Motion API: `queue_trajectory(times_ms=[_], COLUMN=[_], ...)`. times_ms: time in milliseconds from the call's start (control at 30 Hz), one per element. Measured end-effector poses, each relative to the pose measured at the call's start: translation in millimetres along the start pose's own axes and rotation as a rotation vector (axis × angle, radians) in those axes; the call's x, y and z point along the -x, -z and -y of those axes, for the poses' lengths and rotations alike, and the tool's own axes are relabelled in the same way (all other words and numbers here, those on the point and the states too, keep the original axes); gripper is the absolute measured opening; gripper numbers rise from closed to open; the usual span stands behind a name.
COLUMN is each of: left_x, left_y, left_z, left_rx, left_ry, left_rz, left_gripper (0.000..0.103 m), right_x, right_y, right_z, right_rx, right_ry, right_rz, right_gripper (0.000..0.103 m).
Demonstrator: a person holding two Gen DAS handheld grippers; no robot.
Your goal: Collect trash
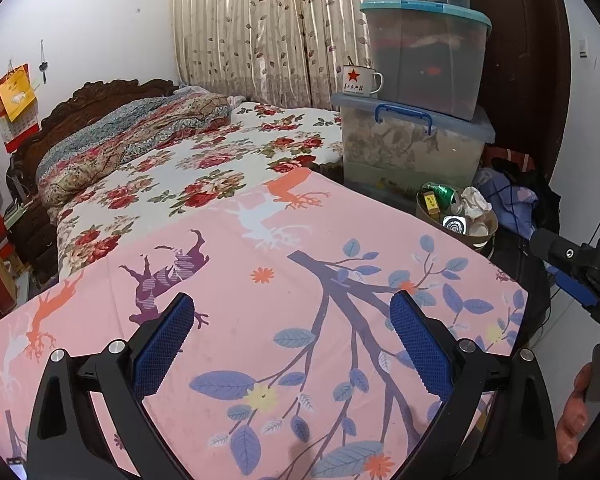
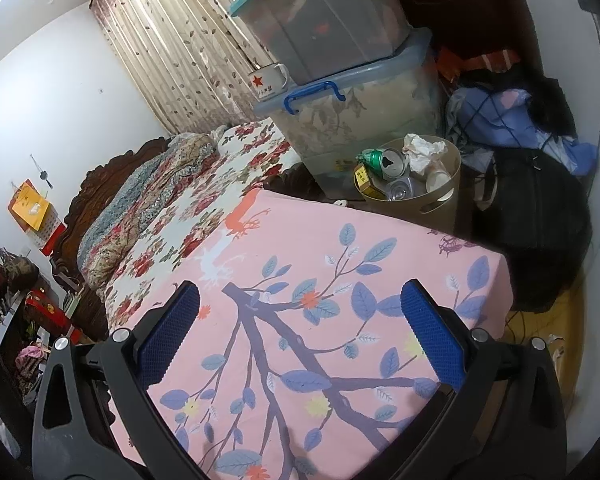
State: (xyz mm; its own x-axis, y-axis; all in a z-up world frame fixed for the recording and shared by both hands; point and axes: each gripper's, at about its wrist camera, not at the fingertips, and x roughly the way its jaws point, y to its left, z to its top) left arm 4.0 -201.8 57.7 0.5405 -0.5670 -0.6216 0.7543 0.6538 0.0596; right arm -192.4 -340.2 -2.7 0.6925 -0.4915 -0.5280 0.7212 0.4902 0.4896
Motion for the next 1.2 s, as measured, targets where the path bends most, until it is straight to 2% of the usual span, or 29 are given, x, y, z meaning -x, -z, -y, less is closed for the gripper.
queue_trajectory(times_ms=[300, 467, 1200], left_x=[7, 13, 8], left_y=[2, 1, -1], left_z=[2, 3, 6], left_rx=[-0.013, -0.021, -0.006], left_ry=[0.031, -0.008, -0.004], left_rz=[0.021, 0.05, 0.016], left_gripper=[0.094, 0.094, 0.094], right_x=[1, 4, 0], right_y=[6, 6, 11], right_z=[-2, 1, 7], right_rx=[0.0, 0.0, 0.007], right_ry=[0.013, 0.026, 0.018], right_rz=[-0.027, -0.035, -0.067], right_gripper=[0.1, 0.1, 0.1])
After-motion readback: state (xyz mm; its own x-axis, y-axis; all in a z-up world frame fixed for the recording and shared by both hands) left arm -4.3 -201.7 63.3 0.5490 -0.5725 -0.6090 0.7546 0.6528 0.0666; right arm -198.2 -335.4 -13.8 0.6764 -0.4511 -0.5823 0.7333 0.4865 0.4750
